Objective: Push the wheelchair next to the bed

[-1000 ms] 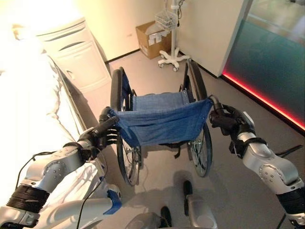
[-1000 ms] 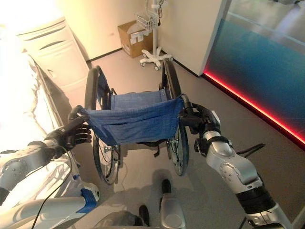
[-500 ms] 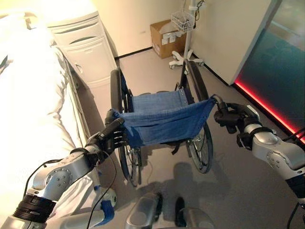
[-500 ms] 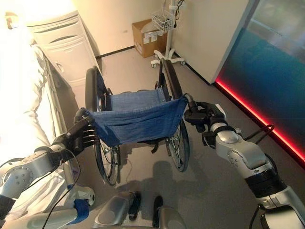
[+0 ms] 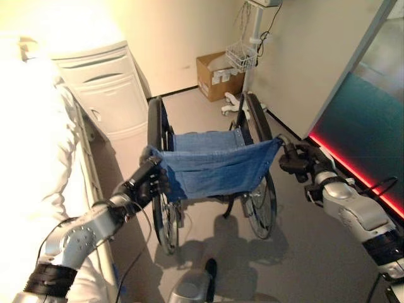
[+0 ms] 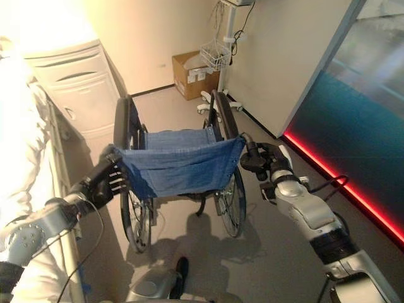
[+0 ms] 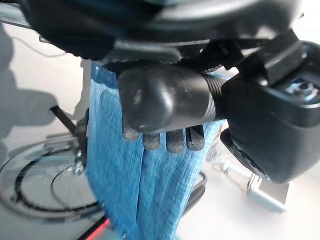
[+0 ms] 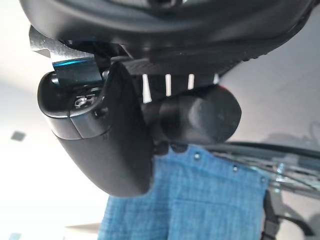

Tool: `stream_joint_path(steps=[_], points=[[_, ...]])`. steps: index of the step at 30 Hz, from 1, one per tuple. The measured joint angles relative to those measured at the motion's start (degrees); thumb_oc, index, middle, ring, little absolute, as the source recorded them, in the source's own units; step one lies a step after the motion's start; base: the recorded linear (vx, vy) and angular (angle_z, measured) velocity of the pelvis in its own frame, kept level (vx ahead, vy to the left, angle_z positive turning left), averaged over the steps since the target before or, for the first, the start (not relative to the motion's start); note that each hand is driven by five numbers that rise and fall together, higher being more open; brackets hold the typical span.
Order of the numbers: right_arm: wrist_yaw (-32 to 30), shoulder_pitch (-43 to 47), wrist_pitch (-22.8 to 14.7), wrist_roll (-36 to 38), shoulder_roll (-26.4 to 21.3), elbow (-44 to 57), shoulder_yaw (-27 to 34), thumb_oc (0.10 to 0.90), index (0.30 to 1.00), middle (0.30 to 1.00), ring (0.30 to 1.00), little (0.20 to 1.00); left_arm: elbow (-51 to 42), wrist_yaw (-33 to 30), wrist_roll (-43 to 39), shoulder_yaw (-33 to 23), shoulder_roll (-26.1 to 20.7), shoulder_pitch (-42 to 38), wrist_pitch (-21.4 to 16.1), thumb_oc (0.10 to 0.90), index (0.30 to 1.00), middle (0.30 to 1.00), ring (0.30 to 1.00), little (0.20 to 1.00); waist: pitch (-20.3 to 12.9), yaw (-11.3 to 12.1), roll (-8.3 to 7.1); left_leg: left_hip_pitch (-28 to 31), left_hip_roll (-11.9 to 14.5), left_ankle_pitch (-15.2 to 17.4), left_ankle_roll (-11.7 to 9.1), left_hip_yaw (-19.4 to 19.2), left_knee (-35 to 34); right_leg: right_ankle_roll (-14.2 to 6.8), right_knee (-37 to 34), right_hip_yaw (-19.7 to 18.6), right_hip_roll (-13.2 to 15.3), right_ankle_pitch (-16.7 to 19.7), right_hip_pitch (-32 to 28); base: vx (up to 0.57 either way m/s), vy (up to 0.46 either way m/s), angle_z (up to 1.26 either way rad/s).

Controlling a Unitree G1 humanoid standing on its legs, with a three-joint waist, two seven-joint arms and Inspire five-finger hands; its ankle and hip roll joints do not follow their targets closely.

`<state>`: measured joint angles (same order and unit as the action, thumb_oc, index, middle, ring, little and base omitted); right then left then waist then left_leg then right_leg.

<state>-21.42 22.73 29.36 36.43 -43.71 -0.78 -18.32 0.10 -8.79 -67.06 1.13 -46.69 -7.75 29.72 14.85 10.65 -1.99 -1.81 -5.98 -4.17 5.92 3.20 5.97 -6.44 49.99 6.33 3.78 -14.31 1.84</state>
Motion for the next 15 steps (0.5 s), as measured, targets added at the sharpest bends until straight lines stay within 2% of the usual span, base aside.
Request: stream_joint_path(steps=[1,2,3,4,5,6,7,8,9,10,11,12,13,15], points=[[0.0,0.2,-0.1,0.0,0.1,-0.2,0.0,0.4,0.3,0.3,0.3,0.3,0.0,0.0,0.0,0.0,-0.3,-0.4,-0.5,0.4,0.3,0.3,0.3,0.3,0.2,0.0,0.36,1.0,0.4,-0.2,-0.2,1.5,-1.0,1.2,-3.2,1.0,-0.4,-0.7,-0.2,0.24,-0.194,0.26],[0.3,0.7,-0.3,0.0,-0.1,-0.8,0.0,0.4,0.3,0.3,0.3,0.3,0.0,0.1,0.0,0.0,-0.6,-1.5,-1.0,0.4,0.3,0.3,0.3,0.3,0.5,0.1,0.76,2.4,0.6,-0.2,-0.3,4.6,-2.3,2.3,-9.6,1.8,-0.9,-1.4,0.3,0.19,-0.215,0.25],[0.6,0.9,-0.8,0.0,-0.2,-1.1,0.1,0.4,0.3,0.3,0.3,0.3,0.2,-0.4,0.0,0.0,-0.5,-2.1,-1.1,0.4,0.3,0.3,0.3,0.3,0.8,0.0,1.32,3.0,0.6,0.2,-0.9,7.7,-2.8,2.8,-13.2,2.1,-1.3,-1.6,0.9,0.19,-0.257,0.33],[1.5,1.0,-2.3,0.0,-0.3,-1.0,1.2,0.4,0.3,0.3,0.3,0.3,0.4,-1.0,0.0,0.0,0.0,-2.6,-2.2,0.4,0.3,0.3,0.3,0.3,1.8,-0.6,2.88,3.5,1.6,0.5,-1.5,12.0,-2.7,5.2,-20.8,2.7,-2.4,-2.7,2.0,0.14,-0.254,0.27],[2.2,1.1,-3.1,0.0,-0.4,-1.0,1.8,0.4,0.3,0.3,0.3,0.3,0.4,-1.1,0.0,0.0,-0.1,-3.1,-2.7,0.4,0.3,0.3,0.3,0.3,2.2,-1.0,3.57,3.5,2.2,0.7,-1.9,13.4,-2.7,4.7,-24.6,2.6,-3.0,-2.3,2.8,0.19,-0.399,0.36],[2.7,1.4,-3.8,0.0,-0.8,-0.6,2.2,0.4,0.3,0.3,0.3,0.3,1.0,-1.1,0.0,-0.1,-0.1,-4.4,-2.8,0.4,0.3,0.3,0.3,0.3,2.9,-1.6,4.04,3.4,2.1,2.1,-3.1,17.2,-1.8,3.0,-30.7,1.5,-2.7,-1.3,4.1,0.27,-0.619,0.48],[2.7,2.0,-4.0,0.0,-0.9,-0.5,2.5,0.4,0.3,0.3,0.3,0.3,1.1,-1.1,0.0,-0.2,-0.1,-4.7,-3.3,0.4,0.3,0.3,0.3,0.3,3.1,-2.5,4.26,3.5,2.0,3.3,-4.4,21.5,-1.4,1.4,-37.9,0.0,-2.0,2.6,4.5,0.25,-0.564,0.56],[2.7,2.3,-4.0,0.1,-1.3,-0.1,2.4,0.4,0.3,0.3,0.3,0.3,1.1,-1.1,0.0,-0.3,-0.1,-5.0,-3.7,0.4,0.3,0.3,0.3,0.3,3.1,-2.8,3.85,3.6,1.7,3.8,-4.9,23.4,-1.5,0.6,-41.8,-0.7,-0.8,5.2,4.5,0.22,-0.496,0.65],[2.7,2.8,-4.0,0.1,-1.9,0.2,2.1,0.4,0.3,0.3,0.3,0.3,1.1,-1.2,0.0,-0.4,-0.1,-5.2,-4.5,0.4,0.3,0.3,0.3,0.3,3.1,-3.4,3.33,3.9,1.7,4.5,-5.2,25.6,-1.6,-1.2,-48.1,-1.6,1.2,10.5,3.4,0.12,-0.267,0.6],[2.7,2.9,-4.0,0.3,-2.0,0.3,2.2,0.4,0.3,0.3,0.3,0.3,1.1,-1.2,-0.1,-0.5,-0.4,-5.6,-4.7,0.4,0.3,0.3,0.3,0.3,3.2,-3.7,2.68,3.8,1.6,4.9,-5.6,25.8,-1.3,-1.8,-51.7,-1.9,2.6,14.4,2.0,0.18,-0.409,1.13],[2.7,3.4,-3.9,0.6,-2.3,0.3,2.1,0.4,0.3,0.3,0.3,0.3,1.0,-1.1,-0.8,-0.4,-2.1,-6.9,-4.8,0.4,0.3,0.3,0.3,0.3,4.5,-5.3,-1.15,2.1,-0.6,6.4,-7.7,17.0,2.4,-0.4,-51.5,-2.5,8.1,25.4,-3.4,0.17,-0.365,1.24],[2.7,3.6,-3.5,0.7,-2.6,0.3,2.1,0.4,0.3,0.3,0.3,0.3,1.0,-1.2,-0.8,-0.4,-1.8,-6.9,-4.9,0.4,0.3,0.3,0.3,0.3,4.4,-5.9,-2.02,1.3,-0.4,7.7,-6.4,12.6,3.8,-3.0,-51.4,-2.5,9.7,21.7,-5.6,0.21,-0.467,1.34],[2.7,4.0,-3.0,0.6,-2.7,0.2,2.6,0.4,0.3,0.3,0.3,0.3,0.3,-1.0,-1.1,-1.7,0.1,-6.4,-5.1,0.4,0.3,0.3,0.3,0.3,4.6,-5.8,-1.8,0.8,1.1,8.4,-5.4,12.4,5.0,-3.2,-49.4,-1.2,7.7,18.6,-5.8,0.16,-0.382,0.97],[3.0,4.8,-2.4,0.5,-4.0,-1.3,2.6,0.4,0.3,0.3,0.3,0.3,-3.1,-1.0,-1.3,-4.0,5.0,-3.4,-4.9,0.4,0.3,0.3,0.3,0.3,5.0,-5.3,-1.05,2.1,4.5,6.4,-8.0,12.5,3.5,-2.0,-42.8,3.6,5.4,16.0,-4.6,0.14,-0.356,0.79]])
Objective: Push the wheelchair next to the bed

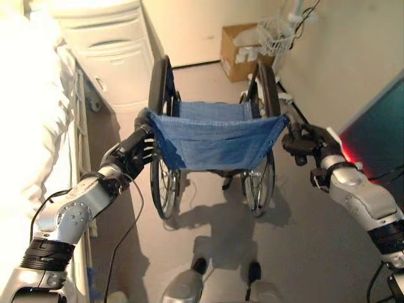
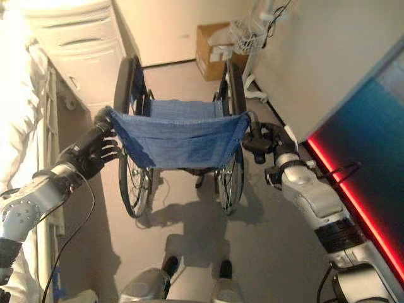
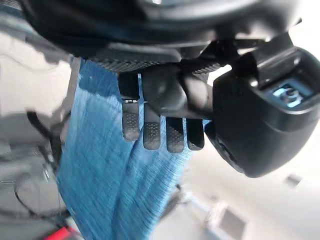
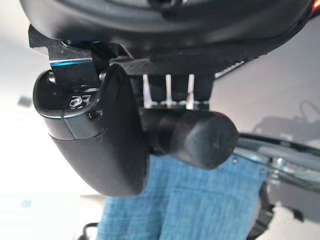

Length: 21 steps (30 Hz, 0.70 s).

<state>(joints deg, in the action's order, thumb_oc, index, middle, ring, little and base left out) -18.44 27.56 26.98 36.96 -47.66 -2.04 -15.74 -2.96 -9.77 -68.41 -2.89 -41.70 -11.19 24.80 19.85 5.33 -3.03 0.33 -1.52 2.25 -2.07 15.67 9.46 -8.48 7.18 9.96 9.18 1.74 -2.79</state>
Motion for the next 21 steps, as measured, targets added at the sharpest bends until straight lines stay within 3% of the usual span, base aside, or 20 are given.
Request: stream_joint_path(steps=[1,2,3,4,5,9,21], points=[[0.2,0.0,0.3,-0.1,-1.1,-0.2,-0.3,0.4,0.3,0.3,0.3,0.3,-1.4,0.0,0.0,0.0,1.1,1.1,0.2,0.4,0.3,0.3,0.3,0.3,0.5,0.5,0.91,0.6,1.0,-0.7,-0.1,0.0,-0.1,0.3,4.2,0.2,-0.7,-0.6,1.1,0.08,-0.236,0.68],[0.6,0.1,1.0,-0.1,-2.5,-0.1,-0.6,0.4,0.3,0.3,0.3,0.3,-3.4,-0.1,0.0,-0.3,1.8,3.4,0.7,0.4,0.3,0.3,0.3,0.3,0.6,0.7,1.51,0.9,2.2,-1.0,-0.6,-0.2,0.0,0.4,3.6,0.2,-2.3,-4.2,2.0,0.08,-0.295,0.63],[1.9,0.1,1.2,0.0,-4.2,0.5,-0.6,0.4,0.3,0.3,0.3,0.3,-5.8,0.3,0.0,-1.4,1.3,5.5,0.7,0.4,0.3,0.3,0.3,0.3,0.5,0.9,-0.1,0.4,1.9,-0.8,-0.9,-0.8,-0.1,0.7,-5.1,0.1,-2.3,-3.1,-0.1,0.06,-0.229,0.67],[2.6,0.2,1.2,0.0,-5.0,0.9,-0.5,0.4,0.3,0.3,0.3,0.3,-7.0,0.6,0.0,-1.9,0.6,6.0,1.2,0.4,0.3,0.3,0.3,0.3,0.5,1.0,-1.84,-0.1,1.0,-0.4,-1.4,-2.1,-0.4,1.5,-8.1,1.0,-1.9,0.3,-1.2,0.05,-0.243,1.04],[3.6,0.1,1.2,0.0,-6.6,0.9,0.3,0.4,0.3,0.3,0.3,0.3,-7.9,0.9,0.0,-2.3,3.1,6.1,2.0,0.4,0.3,0.3,0.3,0.3,0.5,0.0,-1.21,-1.4,2.1,0.6,-2.3,-5.4,0.4,2.9,-10.4,5.2,-2.3,-1.0,-3.8,0.01,-0.093,0.94],[3.6,0.8,1.3,-2.9,-8.1,-1.4,2.0,0.4,0.3,0.3,0.3,0.3,-11.1,5.0,0.0,0.7,3.7,7.4,2.6,0.4,0.3,0.3,0.3,0.3,0.4,0.6,-0.01,-4.0,5.9,-1.6,-1.8,-15.5,-0.1,5.8,-10.1,10.0,-5.6,-2.9,-4.3,-0.01,-0.064,0.81],[3.9,3.0,1.3,-7.5,-8.2,-8.3,1.5,0.4,0.3,0.3,0.3,0.3,-12.4,4.6,-2.1,9.2,5.5,7.2,3.7,0.4,0.3,0.3,0.3,0.3,-0.9,0.4,2.7,-1.4,6.4,-3.2,-2.1,-17.7,-2.5,6.8,-10.4,11.3,-6.8,-4.2,-8.2,0.0,0.012,0.24]])
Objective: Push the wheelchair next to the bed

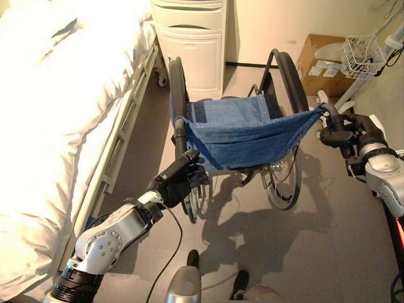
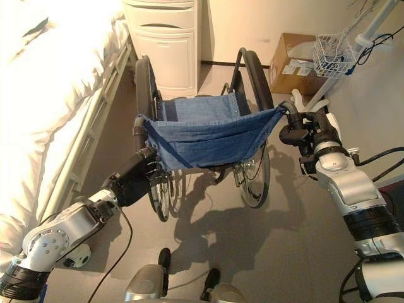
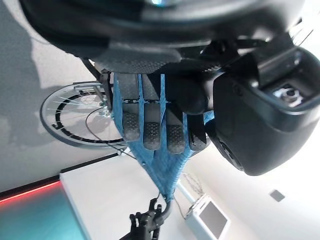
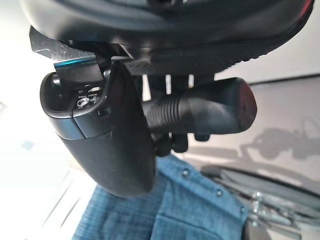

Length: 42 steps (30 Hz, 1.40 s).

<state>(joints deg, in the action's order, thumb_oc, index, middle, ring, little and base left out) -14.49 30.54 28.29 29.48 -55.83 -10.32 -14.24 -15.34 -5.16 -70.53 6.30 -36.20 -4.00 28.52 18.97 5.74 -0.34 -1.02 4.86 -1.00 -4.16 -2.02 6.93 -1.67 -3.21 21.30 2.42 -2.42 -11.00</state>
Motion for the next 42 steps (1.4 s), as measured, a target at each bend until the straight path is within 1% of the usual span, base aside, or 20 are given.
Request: stream_joint_path(steps=[7,9,11,19,21,23,26,28,29,30,31,32,33,34,35,36,37,38,40,42], points=[[1.6,2.0,-0.1,-2.1,0.3,-2.2,-2.0,0.4,0.3,0.3,0.3,0.3,0.9,-3.7,-1.3,0.7,0.9,-1.6,-0.4,0.4,0.3,0.3,0.3,0.3,0.0,-0.2,0.05,1.0,-0.1,-0.5,-0.3,0.0,-1.4,-0.1,-0.8,0.0,-0.1,-0.1,-0.7,0.0,0.003,-0.01],[2.5,4.3,-0.1,-2.3,0.2,-4.4,-4.1,0.4,0.3,0.3,0.3,0.3,2.0,-5.4,-2.1,1.2,2.0,-2.5,-1.5,0.4,0.3,0.3,0.3,0.3,0.0,-0.3,0.06,1.0,-0.1,-0.5,-0.3,0.0,-1.8,-0.9,-0.9,0.2,-0.1,-0.6,-0.8,0.0,0.0,0.0],[2.6,5.0,-0.1,-3.2,0.4,-5.7,-4.9,0.4,0.3,0.3,0.3,0.3,3.2,-6.2,-2.3,2.1,2.4,-3.8,-2.0,0.4,0.3,0.3,0.3,0.3,-0.1,-0.3,0.16,1.0,0.1,-0.8,-0.7,0.0,-2.3,-0.9,-0.9,0.7,-0.3,-0.6,-0.9,0.01,-0.037,0.13],[3.2,6.4,-0.1,-4.6,1.1,-9.1,-7.4,0.4,0.3,0.3,0.3,0.3,5.5,-8.5,-2.2,3.6,5.9,-4.9,-4.4,0.4,0.3,0.3,0.3,0.3,-0.5,-0.6,0.36,1.4,0.2,-1.4,-0.2,0.1,-2.5,-0.6,-0.9,1.6,-1.1,-0.7,-1.7,0.04,-0.087,0.09],[3.6,7.6,-0.2,-4.9,1.1,-9.9,-9.0,0.4,0.3,0.3,0.3,0.3,6.5,-9.2,-2.2,3.6,7.0,-5.1,-5.1,0.4,0.3,0.3,0.3,0.3,-0.5,-0.6,0.37,0.7,0.2,-1.8,-0.8,0.0,-0.9,-0.3,-0.6,1.7,-1.5,-0.9,-1.8,0.04,-0.154,0.04],[4.1,9.4,-0.2,-6.0,1.0,-11.0,-11.3,0.4,0.3,0.3,0.3,0.3,7.9,-10.0,-2.2,3.4,7.9,-5.5,-5.7,0.4,0.3,0.3,0.3,0.3,-0.6,-0.4,0.28,-0.5,0.0,-2.9,-2.4,-0.7,1.3,0.1,-0.6,1.8,-1.0,-1.0,-1.9,0.06,-0.15,0.08],[4.6,11.4,-0.2,-6.6,1.5,-12.5,-14.0,0.4,0.3,0.3,0.3,0.3,10.5,-10.2,-2.2,3.4,9.1,-5.6,-6.7,0.4,0.3,0.3,0.3,0.3,-0.6,0.1,0.27,-3.3,0.3,-4.6,-3.5,-1.3,7.1,1.5,-0.5,3.0,-1.3,-1.6,-2.7,0.12,-0.143,0.13],[4.6,11.4,-0.2,-7.0,2.6,-12.5,-14.4,0.4,0.3,0.3,0.3,0.3,11.9,-10.4,-2.1,3.2,9.6,-5.4,-7.0,0.4,0.3,0.3,0.3,0.3,-0.5,1.1,0.22,-4.8,0.5,-4.8,-3.5,0.4,11.3,2.5,-0.4,3.0,-1.6,-2.0,-3.5,0.15,-0.048,-0.17],[4.6,11.4,-0.2,-7.1,3.2,-12.5,-15.3,0.4,0.3,0.3,0.3,0.3,12.6,-10.5,-2.0,2.9,9.7,-4.6,-7.4,0.4,0.3,0.3,0.3,0.3,-0.7,2.3,0.02,-5.5,-0.5,-4.4,-3.5,2.3,13.4,2.9,-0.5,3.1,-1.5,-2.2,-3.9,0.19,-0.054,-0.43],[4.6,11.4,-0.2,-7.2,3.9,-12.5,-15.5,0.4,0.3,0.3,0.3,0.3,12.6,-10.5,-2.0,2.6,9.6,-3.8,-7.6,0.4,0.3,0.3,0.3,0.3,-0.9,3.1,-0.14,-5.6,-1.3,-4.4,-3.5,2.0,13.6,3.0,-0.8,3.2,-1.5,-2.4,-4.2,0.35,-0.101,-0.46],[4.6,11.5,-0.2,-7.2,4.6,-12.5,-15.6,0.4,0.3,0.3,0.3,0.3,12.6,-10.5,-2.0,2.1,9.5,-3.3,-7.6,0.4,0.3,0.3,0.3,0.3,-1.0,3.5,-0.41,-5.9,-2.2,-4.1,-3.0,-0.6,13.5,3.2,-1.0,4.4,-1.6,-2.6,-4.7,0.4,-0.104,-0.23],[4.6,11.5,0.1,-7.8,4.7,-12.6,-15.8,0.4,0.3,0.3,0.3,0.3,12.6,-10.3,-2.0,2.1,9.5,-3.2,-7.5,0.4,0.3,0.3,0.3,0.3,-1.0,3.8,-0.48,-7.2,-2.4,-4.0,-3.0,-7.2,13.4,3.1,-1.6,7.4,-2.0,-3.2,-5.8,0.37,-0.09,-0.02],[4.6,11.5,0.2,-8.3,4.7,-12.8,-15.9,0.4,0.3,0.3,0.3,0.3,12.6,-9.8,-2.1,2.1,9.6,-3.2,-7.5,0.4,0.3,0.3,0.3,0.3,-1.0,3.8,-0.5,-8.0,-2.3,-4.0,-2.9,-10.3,13.1,3.0,-1.6,9.0,-2.4,-3.6,-6.3,0.29,-0.06,0.05],[4.7,11.4,0.2,-8.4,5.0,-13.6,-16.2,0.4,0.3,0.3,0.3,0.3,12.6,-9.4,-2.1,2.3,9.8,-3.2,-7.3,0.4,0.3,0.3,0.3,0.3,-1.1,4.6,-0.45,-8.6,-3.2,-4.3,-2.6,-13.7,11.8,2.7,-1.3,11.2,-3.0,-4.3,-7.1,0.29,-0.047,-0.12],[5.0,11.4,0.2,-8.4,5.5,-14.9,-16.4,0.4,0.3,0.3,0.3,0.3,12.6,-8.7,-2.1,2.4,9.9,-3.1,-6.2,0.4,0.3,0.3,0.3,0.3,-1.6,5.7,0.16,-8.3,-3.7,-5.6,-1.1,-16.9,9.7,2.3,0.5,13.0,-3.9,-6.2,-7.5,0.32,-0.045,-0.22],[5.2,11.4,0.2,-8.4,5.7,-15.5,-16.4,0.4,0.3,0.3,0.3,0.3,12.6,-8.5,-2.0,2.5,9.8,-3.1,-5.7,0.4,0.3,0.3,0.3,0.3,-2.0,6.0,0.86,-8.0,-4.2,-6.8,0.9,-17.9,8.2,2.1,2.0,13.7,-4.6,-7.5,-7.7,0.35,-0.035,-0.17],[5.5,11.4,0.2,-8.5,6.9,-16.7,-16.4,0.4,0.3,0.3,0.3,0.3,12.6,-7.6,-2.0,2.5,9.3,-3.0,-4.9,0.4,0.3,0.3,0.3,0.3,-2.5,6.0,0.93,-6.9,-4.4,-6.4,5.5,-18.6,5.1,1.7,5.6,13.8,-5.3,-10.5,-7.7,0.36,-0.05,0.12],[5.5,11.4,0.2,-8.8,7.7,-17.9,-16.6,0.4,0.3,0.3,0.3,0.3,12.6,-6.5,-2.0,2.4,8.8,-3.0,-4.8,0.4,0.3,0.3,0.3,0.3,-3.0,6.1,-0.13,-5.9,-5.3,-4.2,8.9,-16.3,3.6,1.9,8.7,13.8,-5.1,-13.6,-7.1,0.34,-0.057,0.25],[5.9,11.4,0.2,-8.9,8.5,-19.8,-17.0,0.4,0.3,0.3,0.3,0.3,12.5,-6.1,-2.0,2.4,8.9,-3.1,-4.4,0.4,0.3,0.3,0.3,0.3,-4.4,6.4,-2.78,-6.6,-7.4,-3.8,9.9,-14.2,3.2,1.8,11.0,13.9,-4.1,-15.9,-6.2,0.33,-0.062,0.36],[6.1,11.4,0.2,-8.8,8.3,-20.1,-17.8,0.4,0.3,0.3,0.3,0.3,12.5,-6.0,-2.1,2.3,8.7,-3.0,-3.5,0.4,0.3,0.3,0.3,0.3,-5.3,7.0,-4.24,-6.7,-8.3,-2.7,11.4,-14.1,4.1,1.0,12.1,14.3,-3.3,-17.0,-6.4,0.32,-0.016,0.2]])
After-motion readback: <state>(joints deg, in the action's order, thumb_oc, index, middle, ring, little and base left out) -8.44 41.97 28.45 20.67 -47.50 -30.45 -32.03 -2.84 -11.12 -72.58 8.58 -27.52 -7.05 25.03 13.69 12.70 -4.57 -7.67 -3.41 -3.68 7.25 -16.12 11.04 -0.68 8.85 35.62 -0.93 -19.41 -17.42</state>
